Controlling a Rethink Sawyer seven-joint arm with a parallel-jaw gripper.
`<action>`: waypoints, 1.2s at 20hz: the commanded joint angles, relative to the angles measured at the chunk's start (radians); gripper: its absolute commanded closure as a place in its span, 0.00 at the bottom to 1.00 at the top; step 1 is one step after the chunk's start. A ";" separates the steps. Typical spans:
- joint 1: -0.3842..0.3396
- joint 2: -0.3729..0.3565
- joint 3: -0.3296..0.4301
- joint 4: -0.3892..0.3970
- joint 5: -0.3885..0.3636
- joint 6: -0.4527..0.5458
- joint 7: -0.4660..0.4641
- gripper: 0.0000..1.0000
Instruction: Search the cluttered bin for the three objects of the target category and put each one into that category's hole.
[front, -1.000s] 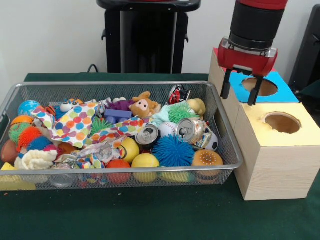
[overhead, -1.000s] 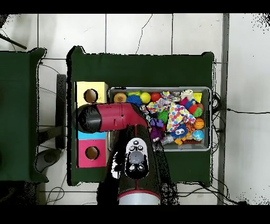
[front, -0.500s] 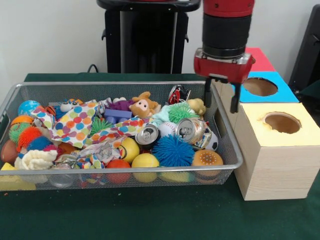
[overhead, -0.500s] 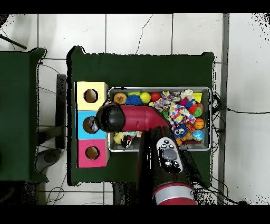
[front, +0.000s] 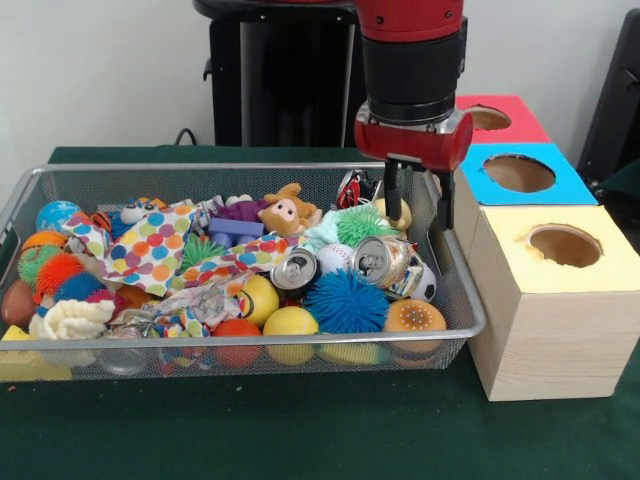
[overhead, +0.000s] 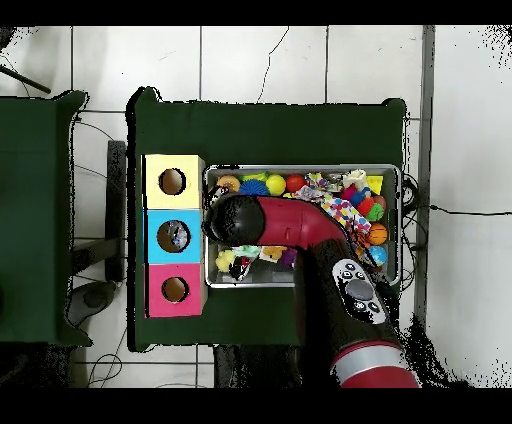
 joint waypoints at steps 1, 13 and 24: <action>-0.045 0.022 0.149 0.100 -0.081 -0.052 -0.117 0.00; -0.215 -0.004 0.283 0.210 -0.134 -0.081 -0.156 0.00; -0.412 -0.016 0.453 0.283 -0.170 -0.026 -0.175 0.00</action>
